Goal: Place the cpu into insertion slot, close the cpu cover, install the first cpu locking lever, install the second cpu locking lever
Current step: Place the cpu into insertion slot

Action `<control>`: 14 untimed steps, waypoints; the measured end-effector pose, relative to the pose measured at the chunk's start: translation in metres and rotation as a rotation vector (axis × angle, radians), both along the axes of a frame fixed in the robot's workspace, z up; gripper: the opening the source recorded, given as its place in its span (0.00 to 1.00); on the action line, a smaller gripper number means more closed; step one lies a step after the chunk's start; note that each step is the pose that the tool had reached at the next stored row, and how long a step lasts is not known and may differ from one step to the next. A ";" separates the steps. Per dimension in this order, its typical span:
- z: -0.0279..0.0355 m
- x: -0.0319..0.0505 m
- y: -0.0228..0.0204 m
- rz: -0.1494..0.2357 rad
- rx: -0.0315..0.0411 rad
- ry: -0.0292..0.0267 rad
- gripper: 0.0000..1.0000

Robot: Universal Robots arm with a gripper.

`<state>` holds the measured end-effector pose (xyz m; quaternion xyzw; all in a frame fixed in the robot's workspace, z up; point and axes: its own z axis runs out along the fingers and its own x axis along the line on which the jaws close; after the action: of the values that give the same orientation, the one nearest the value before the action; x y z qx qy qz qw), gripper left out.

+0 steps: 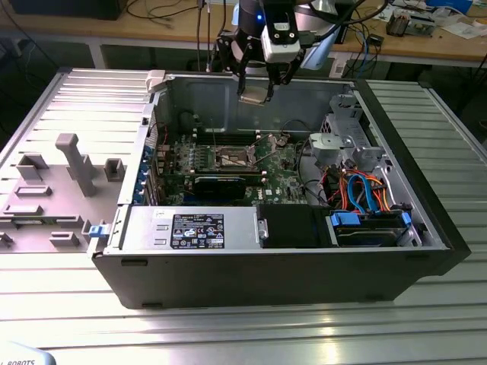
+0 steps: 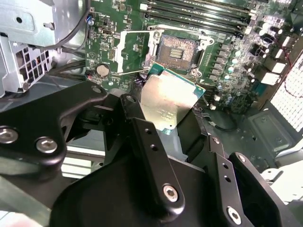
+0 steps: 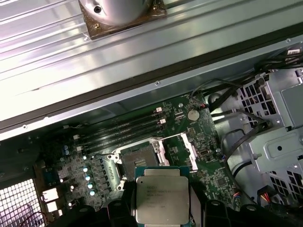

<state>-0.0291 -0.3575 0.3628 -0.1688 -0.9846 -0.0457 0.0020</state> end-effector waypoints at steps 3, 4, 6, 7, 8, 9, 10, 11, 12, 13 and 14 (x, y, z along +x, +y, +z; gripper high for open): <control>0.0000 0.0000 0.0000 -0.036 0.0000 0.0000 0.54; 0.0000 0.0000 0.0000 -0.048 0.0001 0.0000 0.54; 0.0000 0.0000 0.0000 -0.076 0.0000 0.0000 0.54; 0.0000 0.0000 0.0000 -0.077 0.0000 0.0000 0.54; 0.0000 0.0000 0.0000 -0.078 0.0000 0.0000 0.54; 0.0000 0.0000 0.0000 -0.079 0.0000 0.0000 0.54; 0.0000 0.0000 0.0000 -0.079 0.0000 0.0000 0.54; 0.0000 0.0000 0.0000 -0.079 0.0000 0.0000 0.54; 0.0000 0.0000 0.0000 -0.079 -0.0001 0.0000 0.54; 0.0000 0.0000 0.0000 -0.079 0.0000 0.0000 0.54; 0.0000 0.0000 0.0000 -0.079 0.0000 0.0000 0.54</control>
<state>-0.0291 -0.3575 0.3628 -0.2074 -0.9772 -0.0457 0.0002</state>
